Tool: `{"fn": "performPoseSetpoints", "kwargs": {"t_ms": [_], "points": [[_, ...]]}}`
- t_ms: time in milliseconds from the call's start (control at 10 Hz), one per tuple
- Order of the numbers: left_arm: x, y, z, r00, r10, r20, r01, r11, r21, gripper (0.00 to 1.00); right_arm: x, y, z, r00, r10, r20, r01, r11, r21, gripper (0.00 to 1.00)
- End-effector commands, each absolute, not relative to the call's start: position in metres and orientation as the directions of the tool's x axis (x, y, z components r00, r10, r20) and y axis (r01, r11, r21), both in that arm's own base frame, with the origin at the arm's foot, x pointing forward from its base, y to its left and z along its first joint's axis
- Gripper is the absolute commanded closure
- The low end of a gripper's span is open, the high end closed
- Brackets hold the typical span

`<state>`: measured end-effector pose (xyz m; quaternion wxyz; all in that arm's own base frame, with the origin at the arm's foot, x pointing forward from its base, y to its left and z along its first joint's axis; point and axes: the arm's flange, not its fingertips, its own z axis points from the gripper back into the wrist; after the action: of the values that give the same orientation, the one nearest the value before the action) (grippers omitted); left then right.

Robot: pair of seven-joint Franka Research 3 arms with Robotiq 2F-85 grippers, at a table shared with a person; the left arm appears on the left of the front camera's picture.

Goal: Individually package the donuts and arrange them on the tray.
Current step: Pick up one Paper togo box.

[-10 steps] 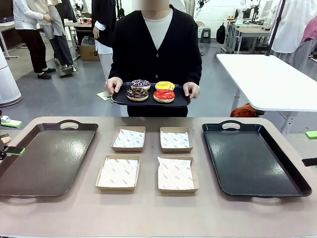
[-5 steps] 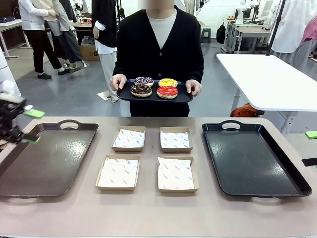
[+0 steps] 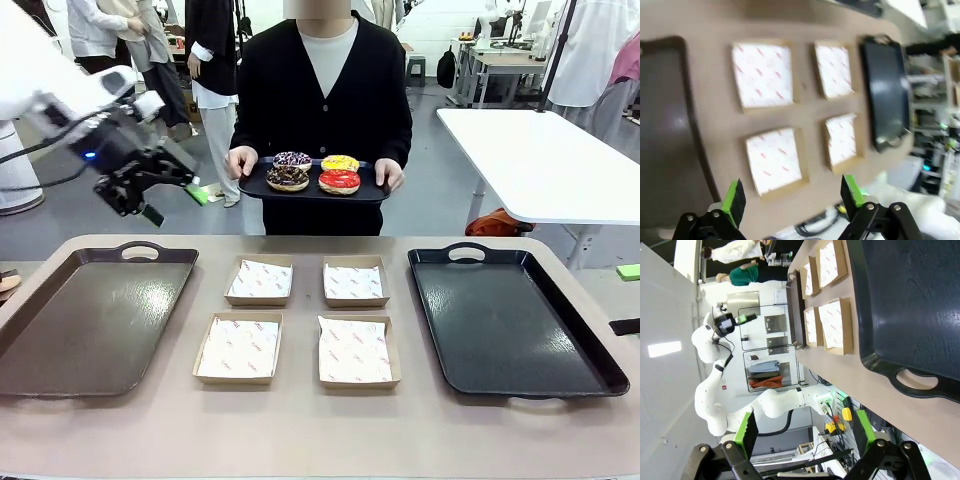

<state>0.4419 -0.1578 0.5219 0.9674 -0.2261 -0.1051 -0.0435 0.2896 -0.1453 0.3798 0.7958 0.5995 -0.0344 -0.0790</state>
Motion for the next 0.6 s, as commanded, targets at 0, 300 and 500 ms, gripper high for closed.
{"fn": "performPoseSetpoints", "kwargs": {"t_ms": [0,300,500], "points": [[0.491,-0.190,0.514,0.978,0.011,0.208,0.040,0.970,-0.239,0.00,0.289,-0.146,0.380,0.985,-0.168,-0.038,0.082,0.263,0.961,0.00],[0.544,-0.234,0.458,0.980,0.021,0.196,-0.007,0.997,-0.073,0.00,0.289,-0.146,0.380,0.985,-0.168,-0.038,0.082,0.263,0.961,0.00],[0.565,-0.239,0.415,0.988,0.024,0.150,-0.016,0.998,-0.058,0.00,0.289,-0.146,0.380,0.985,-0.168,-0.038,0.082,0.263,0.961,0.00]]}}
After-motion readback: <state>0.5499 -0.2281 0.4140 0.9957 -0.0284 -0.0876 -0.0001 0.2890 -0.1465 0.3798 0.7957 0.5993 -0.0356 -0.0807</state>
